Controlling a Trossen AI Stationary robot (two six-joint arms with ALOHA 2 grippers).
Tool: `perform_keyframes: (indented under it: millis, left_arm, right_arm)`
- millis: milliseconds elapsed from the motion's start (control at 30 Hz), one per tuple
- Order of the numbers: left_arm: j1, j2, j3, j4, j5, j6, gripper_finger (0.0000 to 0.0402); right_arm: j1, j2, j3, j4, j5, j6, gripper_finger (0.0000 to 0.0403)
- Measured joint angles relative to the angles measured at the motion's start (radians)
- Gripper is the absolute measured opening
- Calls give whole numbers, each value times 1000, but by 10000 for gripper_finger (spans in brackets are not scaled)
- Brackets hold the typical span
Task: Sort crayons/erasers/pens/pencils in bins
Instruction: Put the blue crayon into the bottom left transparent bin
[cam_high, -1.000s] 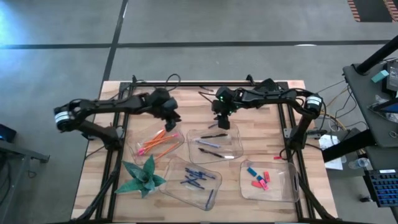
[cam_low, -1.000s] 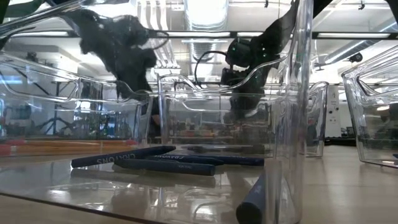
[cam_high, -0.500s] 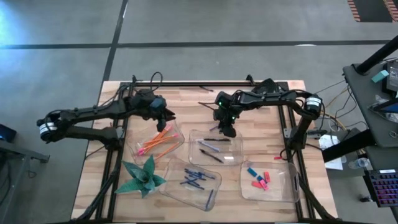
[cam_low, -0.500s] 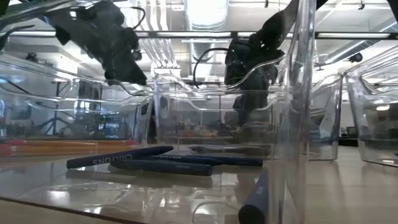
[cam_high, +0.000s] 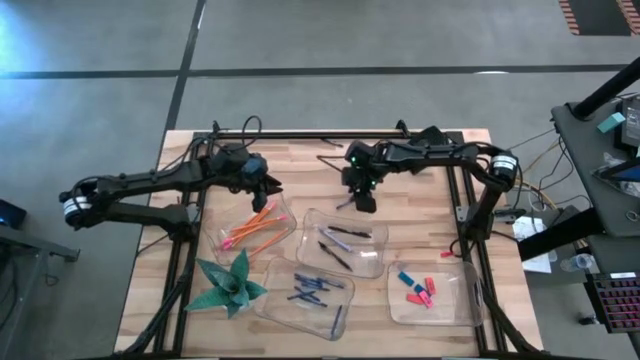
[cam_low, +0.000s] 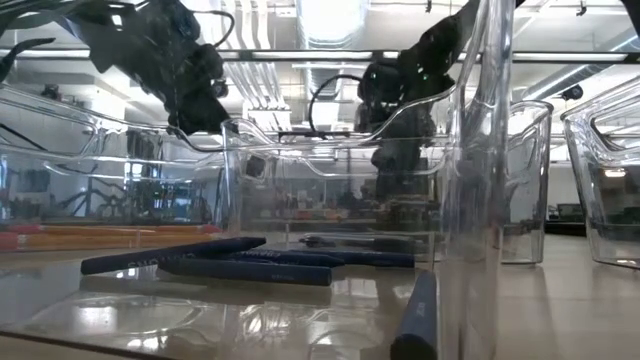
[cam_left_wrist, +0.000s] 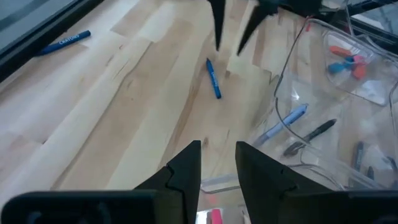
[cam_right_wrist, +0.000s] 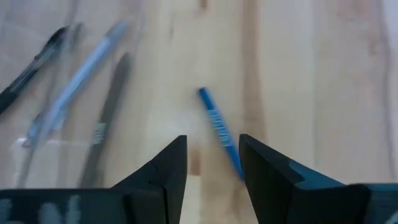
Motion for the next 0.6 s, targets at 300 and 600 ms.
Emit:
perform_keyframes:
  millis: [300, 600]
  left_arm:
    - [0, 10, 0, 1, 0, 1, 86]
    - [1, 10, 0, 0, 0, 2, 86]
  right_arm:
    - [-11, 109, -6, 15, 3, -47, 136]
    - [-9, 173, -4, 93, 45, -103, 120]
